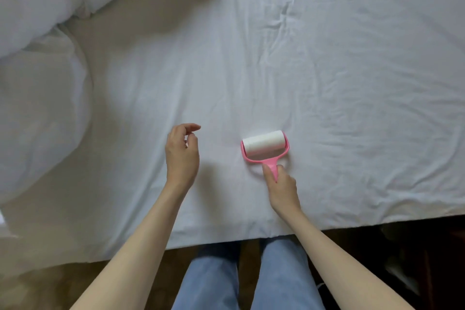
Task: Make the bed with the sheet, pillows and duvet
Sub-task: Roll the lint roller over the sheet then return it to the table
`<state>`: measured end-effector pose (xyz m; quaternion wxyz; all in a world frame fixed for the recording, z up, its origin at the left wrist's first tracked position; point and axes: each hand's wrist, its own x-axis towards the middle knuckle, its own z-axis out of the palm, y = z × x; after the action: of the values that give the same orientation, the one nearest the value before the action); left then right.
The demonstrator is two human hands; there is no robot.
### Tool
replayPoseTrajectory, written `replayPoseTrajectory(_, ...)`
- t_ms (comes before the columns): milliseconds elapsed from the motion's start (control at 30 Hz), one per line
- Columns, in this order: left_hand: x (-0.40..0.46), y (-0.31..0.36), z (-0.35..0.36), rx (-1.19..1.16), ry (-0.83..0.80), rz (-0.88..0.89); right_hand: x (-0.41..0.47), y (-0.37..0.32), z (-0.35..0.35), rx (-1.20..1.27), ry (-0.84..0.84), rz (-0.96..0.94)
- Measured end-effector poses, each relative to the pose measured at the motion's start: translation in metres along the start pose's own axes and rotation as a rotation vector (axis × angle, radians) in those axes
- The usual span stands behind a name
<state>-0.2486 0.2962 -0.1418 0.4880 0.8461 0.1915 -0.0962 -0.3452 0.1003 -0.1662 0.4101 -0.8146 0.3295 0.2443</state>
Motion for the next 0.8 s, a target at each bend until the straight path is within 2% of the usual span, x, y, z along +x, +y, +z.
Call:
replayPoseTrajectory(167,0.000,-0.014,-0.003,-0.010,-0.026,-0.017,0.021,-0.019,0.009,-0.104,0.045,0.029)
replayPoseTrajectory(433,0.022,-0.017,0.001,-0.026,-0.054,-0.055,0.092,-0.084,0.010,-0.099,0.051,0.043)
replayPoseTrajectory(800,0.077,-0.004,-0.004,-0.046,0.040,-0.107,0.209,-0.202,-0.001,-0.122,0.110,-0.028)
